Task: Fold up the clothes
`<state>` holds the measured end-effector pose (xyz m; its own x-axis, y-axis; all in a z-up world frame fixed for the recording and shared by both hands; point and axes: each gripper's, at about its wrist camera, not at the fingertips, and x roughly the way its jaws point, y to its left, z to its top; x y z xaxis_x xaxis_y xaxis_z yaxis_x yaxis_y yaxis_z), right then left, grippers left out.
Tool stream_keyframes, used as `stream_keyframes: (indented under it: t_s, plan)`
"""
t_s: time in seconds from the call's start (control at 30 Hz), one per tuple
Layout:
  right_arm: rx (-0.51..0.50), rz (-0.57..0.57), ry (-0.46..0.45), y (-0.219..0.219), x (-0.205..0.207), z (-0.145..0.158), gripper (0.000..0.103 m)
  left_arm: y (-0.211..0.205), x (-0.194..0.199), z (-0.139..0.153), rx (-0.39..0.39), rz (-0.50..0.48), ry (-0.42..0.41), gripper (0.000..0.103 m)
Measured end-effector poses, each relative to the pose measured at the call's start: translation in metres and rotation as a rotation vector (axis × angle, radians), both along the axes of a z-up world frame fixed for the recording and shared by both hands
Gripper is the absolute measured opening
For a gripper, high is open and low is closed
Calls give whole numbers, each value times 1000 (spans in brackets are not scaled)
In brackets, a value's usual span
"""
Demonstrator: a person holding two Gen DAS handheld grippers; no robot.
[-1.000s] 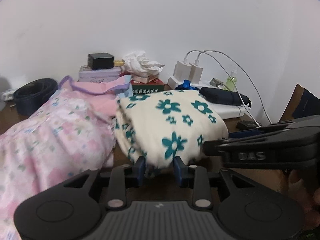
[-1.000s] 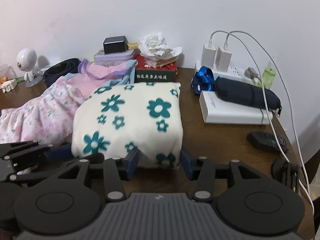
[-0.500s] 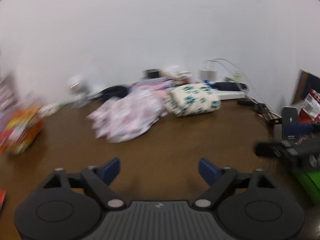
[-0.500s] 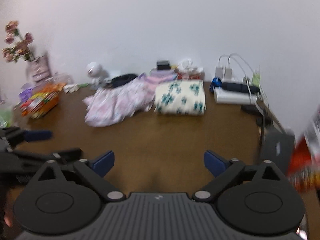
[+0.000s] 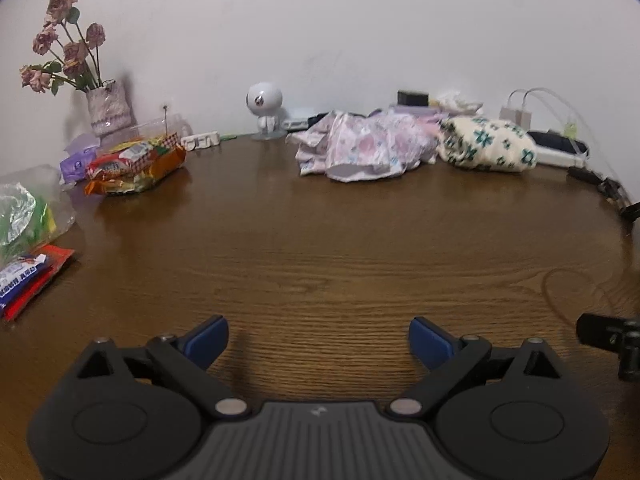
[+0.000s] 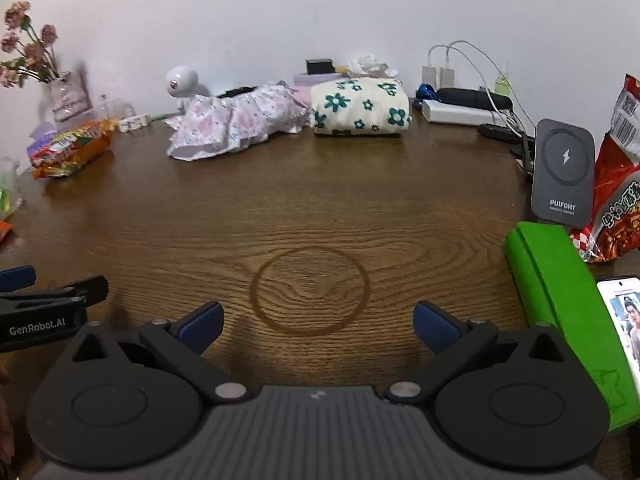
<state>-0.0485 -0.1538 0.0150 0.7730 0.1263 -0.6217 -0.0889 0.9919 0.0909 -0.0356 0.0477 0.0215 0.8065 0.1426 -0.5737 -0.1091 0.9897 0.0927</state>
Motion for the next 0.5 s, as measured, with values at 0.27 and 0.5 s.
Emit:
stream_keyframes:
  t_s: [0.27, 0.5]
  plan:
    - [-43, -123, 23, -2, 11, -8, 103, 0, 12, -6, -62, -62, 43, 103]
    - [-67, -126, 22, 0, 18, -10, 103, -8, 10, -7, -78, -107, 47, 103]
